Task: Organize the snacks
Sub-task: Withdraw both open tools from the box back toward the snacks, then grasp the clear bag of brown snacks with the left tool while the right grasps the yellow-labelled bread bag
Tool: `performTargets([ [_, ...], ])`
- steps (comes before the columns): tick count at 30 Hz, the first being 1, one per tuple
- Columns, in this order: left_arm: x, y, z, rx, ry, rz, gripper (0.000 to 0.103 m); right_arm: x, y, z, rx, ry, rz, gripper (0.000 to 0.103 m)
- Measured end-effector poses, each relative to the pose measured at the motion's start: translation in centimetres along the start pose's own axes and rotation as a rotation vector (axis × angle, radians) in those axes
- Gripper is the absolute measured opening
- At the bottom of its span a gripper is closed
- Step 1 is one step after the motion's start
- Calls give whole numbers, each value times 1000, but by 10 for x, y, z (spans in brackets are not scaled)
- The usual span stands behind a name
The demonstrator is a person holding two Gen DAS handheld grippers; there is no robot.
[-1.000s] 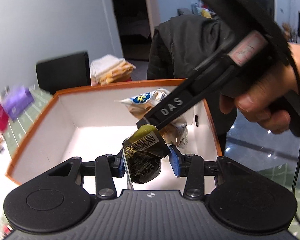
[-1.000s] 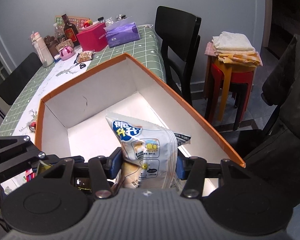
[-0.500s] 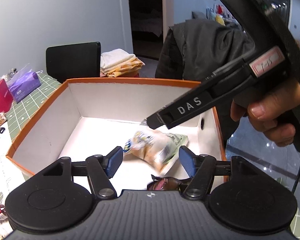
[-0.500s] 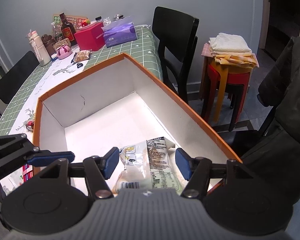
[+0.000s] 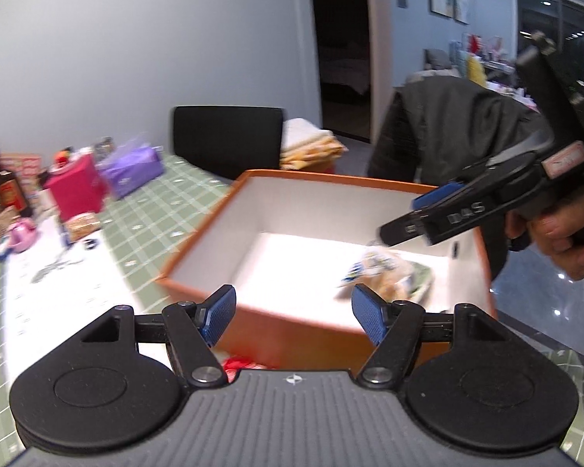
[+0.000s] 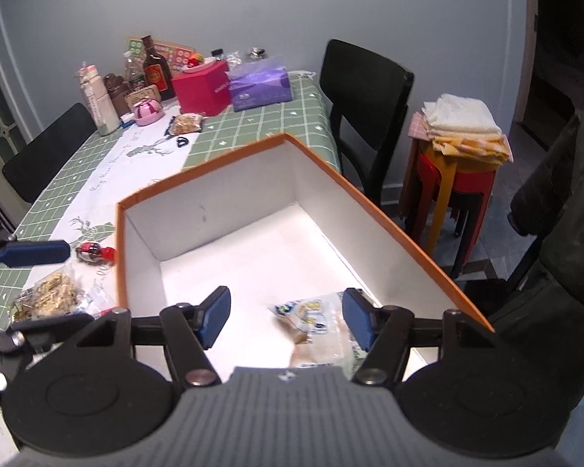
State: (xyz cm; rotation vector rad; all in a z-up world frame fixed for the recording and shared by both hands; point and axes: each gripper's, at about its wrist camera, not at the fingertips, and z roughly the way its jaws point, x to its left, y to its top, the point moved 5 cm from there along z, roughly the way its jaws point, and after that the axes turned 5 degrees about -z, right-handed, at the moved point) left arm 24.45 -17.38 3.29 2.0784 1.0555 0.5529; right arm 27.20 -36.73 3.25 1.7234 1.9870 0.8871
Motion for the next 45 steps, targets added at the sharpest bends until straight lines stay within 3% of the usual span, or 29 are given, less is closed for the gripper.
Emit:
performTargets([
  [8,69,-16,-59,-7,111,-92,82,55,14,-15,-36,29,-87,63],
  [14,109,-35,-98,-2,202,-95,86,101,18,-24,-49,59,-152,66],
  [23,155,-72,-118,8,251,-186,87,160,-6,-22,-4,109,-272,67],
  [30,166,-108,-110,62,269,-230,87,175,-41,-4,68,121,-312,69],
  [35,161,-128,-100,135,294,-188,87,173,-60,19,147,126,-272,69],
  [39,157,-127,-100,130,281,-181,87,176,-69,31,177,114,-267,83],
  [45,156,-126,-98,130,274,-190,87,186,-81,47,221,89,-286,90],
])
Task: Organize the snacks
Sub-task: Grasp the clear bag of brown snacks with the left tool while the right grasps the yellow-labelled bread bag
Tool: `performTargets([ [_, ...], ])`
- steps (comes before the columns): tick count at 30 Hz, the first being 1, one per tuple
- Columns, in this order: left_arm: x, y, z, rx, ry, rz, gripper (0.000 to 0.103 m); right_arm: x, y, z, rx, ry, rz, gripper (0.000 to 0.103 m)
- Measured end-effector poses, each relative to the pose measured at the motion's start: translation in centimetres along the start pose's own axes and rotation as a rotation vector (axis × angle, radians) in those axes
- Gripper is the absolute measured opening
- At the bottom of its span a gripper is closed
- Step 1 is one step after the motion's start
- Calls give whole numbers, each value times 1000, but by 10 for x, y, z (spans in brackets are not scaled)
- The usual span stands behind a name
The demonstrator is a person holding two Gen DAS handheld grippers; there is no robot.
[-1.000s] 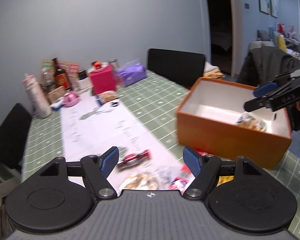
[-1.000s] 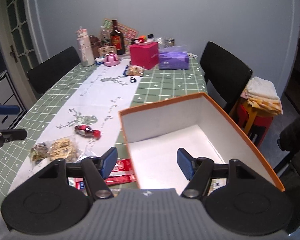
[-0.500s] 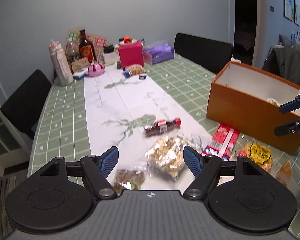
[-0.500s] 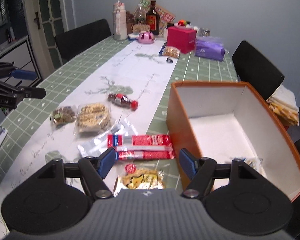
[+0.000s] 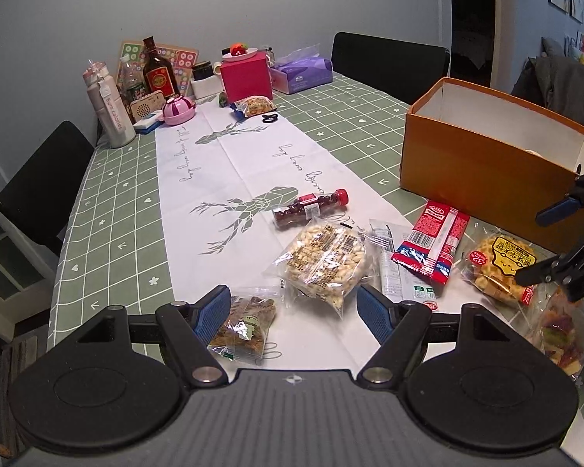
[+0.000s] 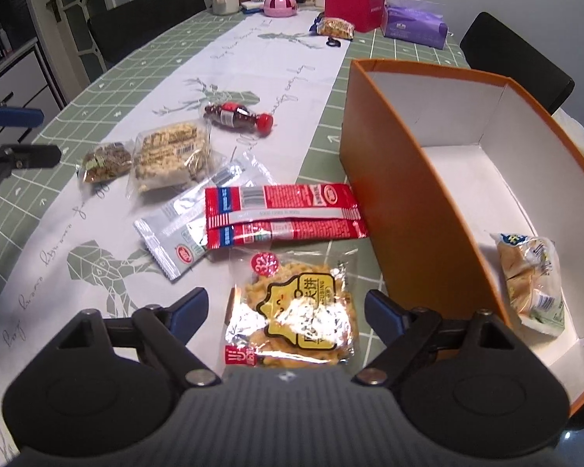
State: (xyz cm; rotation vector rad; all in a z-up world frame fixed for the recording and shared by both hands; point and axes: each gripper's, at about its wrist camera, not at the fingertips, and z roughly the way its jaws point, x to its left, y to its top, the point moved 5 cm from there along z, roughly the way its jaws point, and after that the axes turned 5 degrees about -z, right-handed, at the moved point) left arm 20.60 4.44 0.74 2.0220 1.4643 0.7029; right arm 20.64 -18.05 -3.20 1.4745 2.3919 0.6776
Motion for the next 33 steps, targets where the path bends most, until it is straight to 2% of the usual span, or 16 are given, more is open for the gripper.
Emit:
performTargets([
  [10,2,-1,0,5,-6,-14,87,3,-8,38,86,-59,24,92],
  [16,4,-2,1,9,0,-18,87,-4,-12,51,122,-37,96,93],
  [19,7,-4,2,12,7,-17,87,-5,-14,54,131,-4,106,88],
  [21,10,-4,5,18,14,-19,87,-3,-13,51,124,11,90,78],
  [25,17,-8,16,43,37,-19,87,0,-13,48,122,55,82,76],
  [30,20,-13,35,91,68,61,87,3,-15,46,118,70,51,76],
  [33,19,-17,49,107,75,144,87,4,-16,46,117,83,48,76],
])
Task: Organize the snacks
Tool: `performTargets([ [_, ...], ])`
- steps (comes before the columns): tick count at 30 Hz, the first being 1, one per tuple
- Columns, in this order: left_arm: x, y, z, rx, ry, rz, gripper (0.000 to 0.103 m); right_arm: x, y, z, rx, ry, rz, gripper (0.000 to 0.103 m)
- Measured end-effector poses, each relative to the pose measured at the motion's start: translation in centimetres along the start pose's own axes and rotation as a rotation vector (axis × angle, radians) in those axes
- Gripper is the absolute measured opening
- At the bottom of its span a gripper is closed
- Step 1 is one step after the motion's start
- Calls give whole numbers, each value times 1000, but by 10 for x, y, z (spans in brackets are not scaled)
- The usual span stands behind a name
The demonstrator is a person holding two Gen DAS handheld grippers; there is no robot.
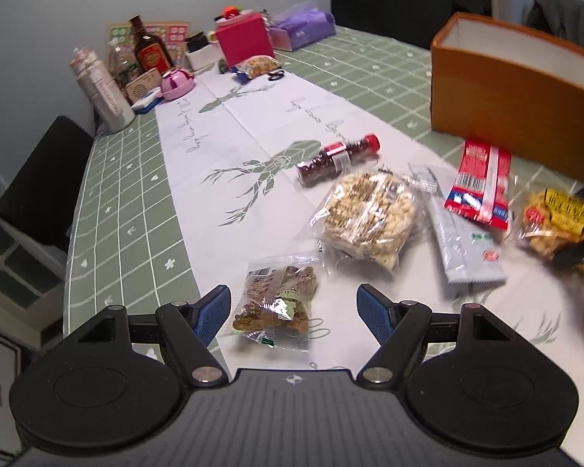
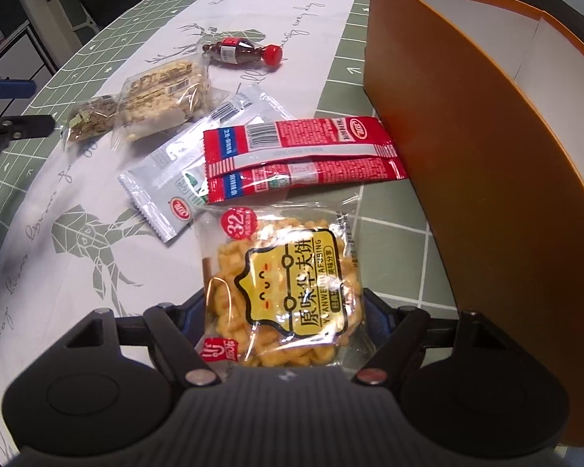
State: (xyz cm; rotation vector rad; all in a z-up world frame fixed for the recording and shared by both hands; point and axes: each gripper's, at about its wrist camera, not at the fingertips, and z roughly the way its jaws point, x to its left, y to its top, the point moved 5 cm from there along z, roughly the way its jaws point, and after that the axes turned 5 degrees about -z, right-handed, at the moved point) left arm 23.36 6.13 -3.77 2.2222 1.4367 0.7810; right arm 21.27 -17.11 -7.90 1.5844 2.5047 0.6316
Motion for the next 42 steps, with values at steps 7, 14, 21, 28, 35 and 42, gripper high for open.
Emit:
performTargets([
  [7,5,-4,36,37,7,77,87,6,0,2,-5,16,-23,77],
  [14,12,-2,57,69,-71,60,87,7,3,3,-11,38,-18,78],
  [21,18,-5,72,110,-111,12,88,5,1,1,-33,63,-10,81],
  [28,22,-6,72,122,-149,-50,76,5,2,2,-45,65,-2,83],
  [35,24,-10,67,135,-147,-52,62,6,2,1,-50,50,-8,83],
  [42,20,-14,60,157,-136,-47,56,9,4,-1,-46,40,-41,75],
])
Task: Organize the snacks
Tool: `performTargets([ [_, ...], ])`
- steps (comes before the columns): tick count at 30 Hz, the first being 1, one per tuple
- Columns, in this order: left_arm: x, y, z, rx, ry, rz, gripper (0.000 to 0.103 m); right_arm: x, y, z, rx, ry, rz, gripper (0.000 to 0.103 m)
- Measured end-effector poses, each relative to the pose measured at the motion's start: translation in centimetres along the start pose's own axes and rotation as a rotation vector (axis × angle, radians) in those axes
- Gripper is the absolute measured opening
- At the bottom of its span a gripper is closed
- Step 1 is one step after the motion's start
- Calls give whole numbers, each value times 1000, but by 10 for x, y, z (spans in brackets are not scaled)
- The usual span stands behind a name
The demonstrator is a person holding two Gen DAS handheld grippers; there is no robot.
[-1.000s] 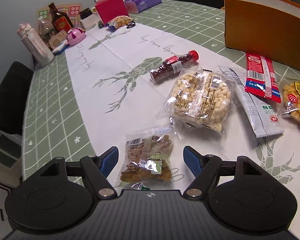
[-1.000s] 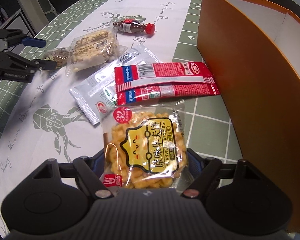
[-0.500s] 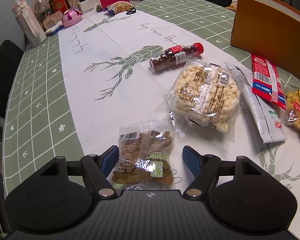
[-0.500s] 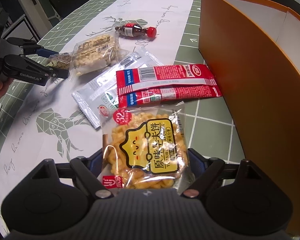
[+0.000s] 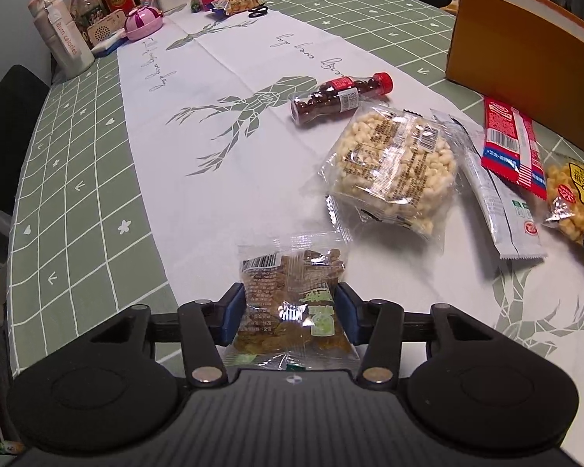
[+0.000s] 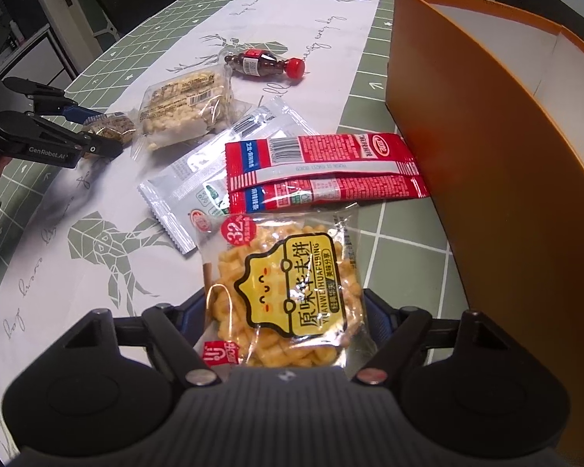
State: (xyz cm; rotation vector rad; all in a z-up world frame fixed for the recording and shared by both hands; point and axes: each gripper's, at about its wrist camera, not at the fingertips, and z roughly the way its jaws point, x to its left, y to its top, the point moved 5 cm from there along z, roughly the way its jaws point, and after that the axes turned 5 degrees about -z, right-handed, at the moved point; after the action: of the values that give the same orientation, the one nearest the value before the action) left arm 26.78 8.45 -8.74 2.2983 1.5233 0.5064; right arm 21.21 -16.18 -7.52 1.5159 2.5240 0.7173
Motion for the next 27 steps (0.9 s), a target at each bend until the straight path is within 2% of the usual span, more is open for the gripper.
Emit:
performTargets([
  [9,3,-15,-21,13,20,-9,54,13,3,-10,-12,-2,-56,73],
  [16,12,-10,-52,-49,7,-87,54,13,14,-33,-69,-3,-47,73],
  [27,2,2,-103,-111,39,-98,53,13,34,-81,-136,-3,-24,72],
])
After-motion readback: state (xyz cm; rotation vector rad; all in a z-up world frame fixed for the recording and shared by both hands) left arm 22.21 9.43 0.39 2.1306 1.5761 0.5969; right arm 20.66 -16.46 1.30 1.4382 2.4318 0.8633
